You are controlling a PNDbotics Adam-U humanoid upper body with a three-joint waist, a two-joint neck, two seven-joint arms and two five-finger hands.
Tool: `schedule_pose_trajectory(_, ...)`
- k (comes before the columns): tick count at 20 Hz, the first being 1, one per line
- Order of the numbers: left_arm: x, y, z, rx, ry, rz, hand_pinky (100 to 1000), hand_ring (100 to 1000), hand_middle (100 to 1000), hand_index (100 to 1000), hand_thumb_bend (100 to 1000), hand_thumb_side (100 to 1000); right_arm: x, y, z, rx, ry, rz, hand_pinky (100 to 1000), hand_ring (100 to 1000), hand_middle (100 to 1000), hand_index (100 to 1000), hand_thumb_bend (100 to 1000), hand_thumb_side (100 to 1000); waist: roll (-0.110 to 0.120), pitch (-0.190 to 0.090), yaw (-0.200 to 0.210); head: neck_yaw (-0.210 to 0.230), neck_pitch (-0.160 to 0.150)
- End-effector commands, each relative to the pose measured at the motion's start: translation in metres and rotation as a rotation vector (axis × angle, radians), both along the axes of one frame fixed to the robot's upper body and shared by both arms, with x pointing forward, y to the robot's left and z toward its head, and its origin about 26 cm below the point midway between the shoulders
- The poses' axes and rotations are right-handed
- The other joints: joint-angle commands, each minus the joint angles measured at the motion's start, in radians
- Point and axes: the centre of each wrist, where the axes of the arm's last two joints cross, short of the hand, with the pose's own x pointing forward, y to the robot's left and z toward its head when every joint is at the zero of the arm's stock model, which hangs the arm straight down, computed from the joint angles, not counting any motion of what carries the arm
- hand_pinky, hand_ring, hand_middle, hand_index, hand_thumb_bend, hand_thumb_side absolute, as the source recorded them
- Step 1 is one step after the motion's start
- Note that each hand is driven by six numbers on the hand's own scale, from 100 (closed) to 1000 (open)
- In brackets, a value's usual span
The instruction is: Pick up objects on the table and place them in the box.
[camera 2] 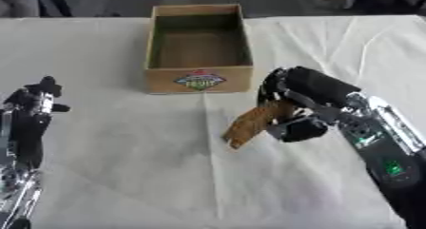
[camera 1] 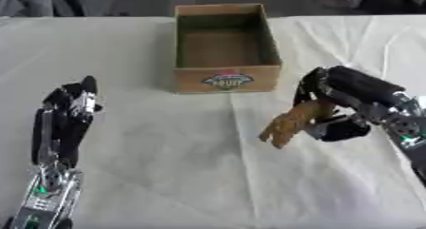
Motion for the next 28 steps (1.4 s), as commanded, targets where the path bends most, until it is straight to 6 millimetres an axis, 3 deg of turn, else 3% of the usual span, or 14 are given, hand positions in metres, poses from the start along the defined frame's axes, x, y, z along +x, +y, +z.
schedule_pose_trajectory(1,0.000,0.003,0.004,0.018,-0.010,-0.001,536,754,486,571,346,504,0.005,-0.014,0.032,0.007,-0.055,-0.038,256,233,264,405,100,174,-0.002,-0.019,0.006,0.000,-0.008)
schedule_pose_trajectory(7,-0.001,-0.002,0.000,0.023,0.003,-0.035,536,754,486,571,346,505,0.040,-0.034,0.060,0.029,-0.088,-0.157,264,240,271,413,100,165,-0.008,-0.029,0.043,-0.024,-0.011)
schedule_pose_trajectory(13,0.001,-0.010,0.004,0.027,-0.003,-0.080,536,754,486,570,344,503,0.097,-0.064,0.051,0.084,0.035,-0.300,277,255,285,431,100,171,-0.010,-0.024,0.106,-0.064,-0.032)
schedule_pose_trajectory(16,0.003,-0.019,0.010,0.030,-0.018,-0.126,536,754,486,570,343,502,0.114,-0.082,0.046,0.103,0.072,-0.400,279,258,287,434,100,205,-0.011,-0.016,0.164,-0.106,-0.049)
schedule_pose_trajectory(23,0.007,-0.043,0.025,0.040,-0.052,-0.255,536,754,485,570,342,498,0.133,-0.118,0.025,0.105,0.113,-0.618,305,281,309,461,100,248,-0.015,0.003,0.327,-0.249,-0.079)
schedule_pose_trajectory(28,0.008,-0.051,0.032,0.039,-0.068,-0.296,536,754,485,570,343,498,0.135,-0.126,0.011,0.081,0.114,-0.667,370,352,377,530,100,281,-0.023,0.013,0.396,-0.305,-0.088)
